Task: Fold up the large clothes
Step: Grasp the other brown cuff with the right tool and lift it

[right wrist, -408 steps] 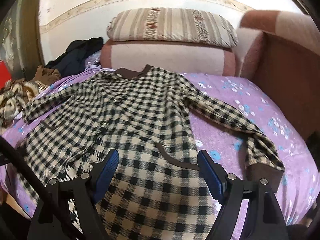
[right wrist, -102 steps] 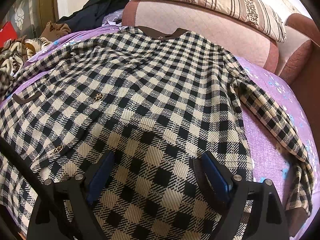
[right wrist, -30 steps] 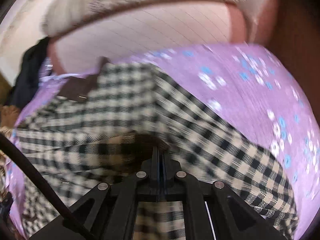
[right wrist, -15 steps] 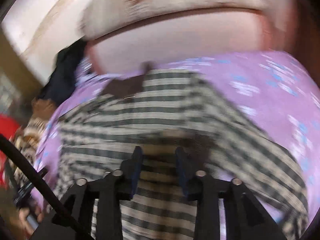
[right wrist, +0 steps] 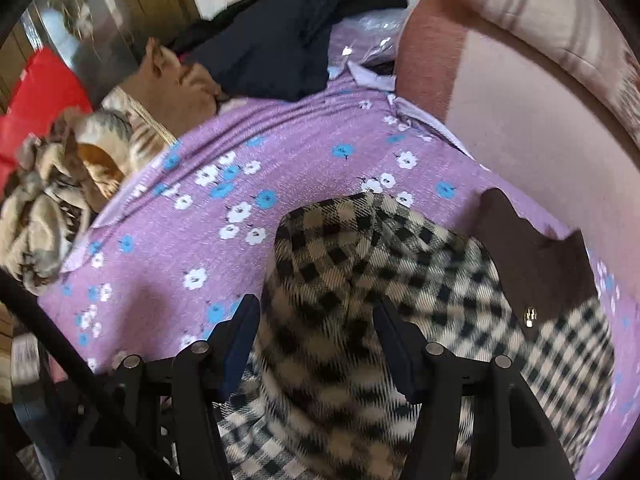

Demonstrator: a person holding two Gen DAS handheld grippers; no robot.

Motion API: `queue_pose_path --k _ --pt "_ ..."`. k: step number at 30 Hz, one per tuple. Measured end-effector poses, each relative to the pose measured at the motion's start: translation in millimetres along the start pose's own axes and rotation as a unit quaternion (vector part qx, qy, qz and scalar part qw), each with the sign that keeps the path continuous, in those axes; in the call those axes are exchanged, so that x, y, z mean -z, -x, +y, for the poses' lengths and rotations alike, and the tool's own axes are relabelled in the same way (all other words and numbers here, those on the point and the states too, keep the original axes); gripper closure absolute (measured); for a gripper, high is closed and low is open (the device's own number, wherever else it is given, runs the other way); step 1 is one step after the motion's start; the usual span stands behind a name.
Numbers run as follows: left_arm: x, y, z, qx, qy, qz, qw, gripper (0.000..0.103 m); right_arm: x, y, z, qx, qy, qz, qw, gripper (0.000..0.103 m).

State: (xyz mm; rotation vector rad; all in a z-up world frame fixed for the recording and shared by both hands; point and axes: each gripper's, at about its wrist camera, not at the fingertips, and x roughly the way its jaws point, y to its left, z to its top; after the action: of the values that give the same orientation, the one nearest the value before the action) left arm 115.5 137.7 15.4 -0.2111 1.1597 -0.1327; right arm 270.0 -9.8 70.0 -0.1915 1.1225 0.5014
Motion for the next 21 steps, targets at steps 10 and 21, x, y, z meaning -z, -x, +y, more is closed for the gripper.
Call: queue_pose_path --k 10,21 --pt "16.8 20.7 -1.4 0.028 0.004 -0.004 0.9996 0.099 -48.4 -33.7 -11.3 0.027 0.005 0.013 1.000 0.100" --pt "25.0 26.2 3.1 0.017 0.005 -0.004 0.9998 0.099 -73.5 -105.2 -25.8 0.069 -0.021 0.015 0.997 0.099"
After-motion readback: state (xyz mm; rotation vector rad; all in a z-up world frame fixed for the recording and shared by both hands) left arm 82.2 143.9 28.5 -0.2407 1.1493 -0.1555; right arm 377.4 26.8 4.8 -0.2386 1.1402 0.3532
